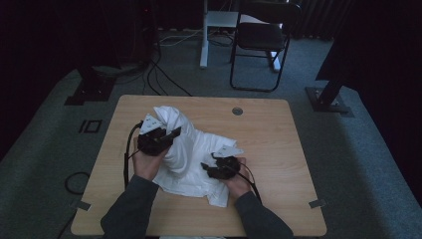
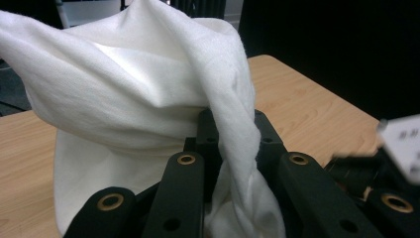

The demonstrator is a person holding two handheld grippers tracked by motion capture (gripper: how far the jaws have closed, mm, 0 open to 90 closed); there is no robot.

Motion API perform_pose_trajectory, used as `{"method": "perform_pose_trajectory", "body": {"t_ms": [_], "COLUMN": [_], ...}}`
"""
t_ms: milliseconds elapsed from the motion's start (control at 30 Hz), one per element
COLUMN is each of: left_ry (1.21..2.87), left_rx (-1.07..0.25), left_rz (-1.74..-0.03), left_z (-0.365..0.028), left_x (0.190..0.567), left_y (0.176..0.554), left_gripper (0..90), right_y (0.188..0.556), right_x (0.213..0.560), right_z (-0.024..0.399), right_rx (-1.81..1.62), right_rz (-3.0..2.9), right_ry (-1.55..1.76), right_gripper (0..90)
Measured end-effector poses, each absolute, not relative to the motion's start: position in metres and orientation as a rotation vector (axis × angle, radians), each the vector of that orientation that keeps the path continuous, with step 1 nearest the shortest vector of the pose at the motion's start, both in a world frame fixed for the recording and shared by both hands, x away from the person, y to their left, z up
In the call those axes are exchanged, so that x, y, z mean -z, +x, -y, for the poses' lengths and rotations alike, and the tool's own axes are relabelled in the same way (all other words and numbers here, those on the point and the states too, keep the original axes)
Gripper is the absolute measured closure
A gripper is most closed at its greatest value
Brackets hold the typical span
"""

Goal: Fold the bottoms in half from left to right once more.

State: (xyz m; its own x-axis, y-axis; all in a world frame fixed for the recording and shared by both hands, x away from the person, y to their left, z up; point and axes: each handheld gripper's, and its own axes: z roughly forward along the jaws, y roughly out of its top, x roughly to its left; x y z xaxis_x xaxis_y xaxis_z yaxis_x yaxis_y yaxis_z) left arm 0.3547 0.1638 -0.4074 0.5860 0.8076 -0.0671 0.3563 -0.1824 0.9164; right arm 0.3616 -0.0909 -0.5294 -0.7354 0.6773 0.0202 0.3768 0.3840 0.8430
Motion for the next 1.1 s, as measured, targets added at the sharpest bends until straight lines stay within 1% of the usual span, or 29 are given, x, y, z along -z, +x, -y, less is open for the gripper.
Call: {"method": "perform_pose_trajectory", "body": {"t_ms": [100,200,300,400,467,500,533,600,767,867,1000,1067,1100], "left_ry": [1.789,1.815,1.853,1.881,1.893,1.914,1.928,1.97,2.095,2.131,2.119,2.119,2.116], "left_rx": [-0.532,-0.52,-0.513,-0.485,-0.482,-0.44,-0.427,-0.406,-0.335,-0.318,-0.322,-0.317,-0.299], "left_rz": [-0.936,-0.899,-0.864,-0.838,-0.827,-0.813,-0.805,-0.79,-0.77,-0.769,-0.776,-0.777,-0.779], "left_z": [-0.156,-0.142,-0.124,-0.107,-0.101,-0.087,-0.08,-0.064,-0.025,-0.012,-0.012,-0.014,-0.017], "left_x": [0.408,0.41,0.414,0.424,0.429,0.444,0.452,0.468,0.518,0.54,0.538,0.537,0.534], "left_y": [0.352,0.349,0.348,0.349,0.349,0.35,0.35,0.349,0.352,0.354,0.352,0.352,0.35], "left_gripper": [79.7,79.6,79.6,79.6,79.5,79.5,79.4,79.3,78.5,78.0,76.2,74.0,74.0], "right_y": [0.37,0.379,0.387,0.393,0.394,0.395,0.395,0.392,0.381,0.371,0.364,0.365,0.367], "right_x": [0.538,0.553,0.556,0.555,0.555,0.554,0.547,0.538,0.509,0.492,0.484,0.485,0.488], "right_z": [0.11,0.114,0.111,0.11,0.112,0.118,0.139,0.161,0.203,0.208,0.193,0.189,0.184], "right_rx": [-1.073,-0.965,-1.012,-1.03,-1.048,-1.088,-1.194,-1.245,-1.375,-1.442,-1.446,-1.422,-1.383], "right_rz": [-2.289,-2.325,-2.331,-2.375,-2.386,-2.387,-2.3,-2.198,-2.048,-2.032,-2.112,-2.141,-2.167], "right_ry": [1.054,1.112,1.132,1.109,1.106,1.136,1.239,1.3,1.334,1.26,1.129,1.12,1.123], "right_gripper": [43.6,47.6,50.8,51.7,51.3,50.0,49.7,47.7,42.8,40.0,36.7,36.8,39.0]}}
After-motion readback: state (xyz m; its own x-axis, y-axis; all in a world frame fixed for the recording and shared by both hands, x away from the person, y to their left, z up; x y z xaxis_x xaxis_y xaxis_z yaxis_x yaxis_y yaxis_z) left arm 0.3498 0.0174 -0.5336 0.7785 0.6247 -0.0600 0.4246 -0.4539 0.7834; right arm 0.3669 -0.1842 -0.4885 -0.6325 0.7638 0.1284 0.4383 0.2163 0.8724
